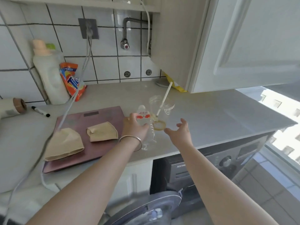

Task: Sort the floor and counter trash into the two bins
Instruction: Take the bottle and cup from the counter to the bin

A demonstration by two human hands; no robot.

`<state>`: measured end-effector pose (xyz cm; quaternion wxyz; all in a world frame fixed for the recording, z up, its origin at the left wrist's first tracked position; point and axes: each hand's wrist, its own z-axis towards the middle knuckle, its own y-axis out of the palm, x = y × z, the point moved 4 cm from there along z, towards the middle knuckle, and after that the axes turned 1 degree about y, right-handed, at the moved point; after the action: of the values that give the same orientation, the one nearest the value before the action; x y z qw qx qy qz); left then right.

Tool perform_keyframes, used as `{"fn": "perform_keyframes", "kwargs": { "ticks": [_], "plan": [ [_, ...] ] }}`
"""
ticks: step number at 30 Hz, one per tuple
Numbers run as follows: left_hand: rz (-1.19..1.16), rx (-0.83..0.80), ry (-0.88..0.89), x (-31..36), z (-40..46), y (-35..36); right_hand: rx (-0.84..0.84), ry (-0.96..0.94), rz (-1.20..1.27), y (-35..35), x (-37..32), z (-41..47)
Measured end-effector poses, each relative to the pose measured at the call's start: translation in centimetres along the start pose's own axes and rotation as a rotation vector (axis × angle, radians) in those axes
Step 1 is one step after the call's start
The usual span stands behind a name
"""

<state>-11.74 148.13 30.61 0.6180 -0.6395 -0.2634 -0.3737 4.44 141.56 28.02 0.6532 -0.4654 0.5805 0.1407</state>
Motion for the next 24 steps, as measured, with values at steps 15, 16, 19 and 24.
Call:
{"fn": "perform_keyframes", "kwargs": {
  "ticks": [15,16,19,24],
  "plan": [
    [-0.15,-0.095,-0.405,-1.9,5.8,4.4,-0.294,-0.199,-0.028,3.0,-0.7,8.3],
    [-0.165,-0.105,-0.393,-2.0,5.7,4.2,-0.291,-0.219,-0.025,2.9,-0.7,8.0],
    [-0.214,-0.147,-0.315,-1.6,4.9,3.4,-0.282,-0.241,-0.009,2.1,-0.8,6.6],
    [-0.363,-0.268,-0.203,-0.7,2.4,2.4,-0.21,-0.263,0.021,0.0,-0.8,2.1]
  ]
}}
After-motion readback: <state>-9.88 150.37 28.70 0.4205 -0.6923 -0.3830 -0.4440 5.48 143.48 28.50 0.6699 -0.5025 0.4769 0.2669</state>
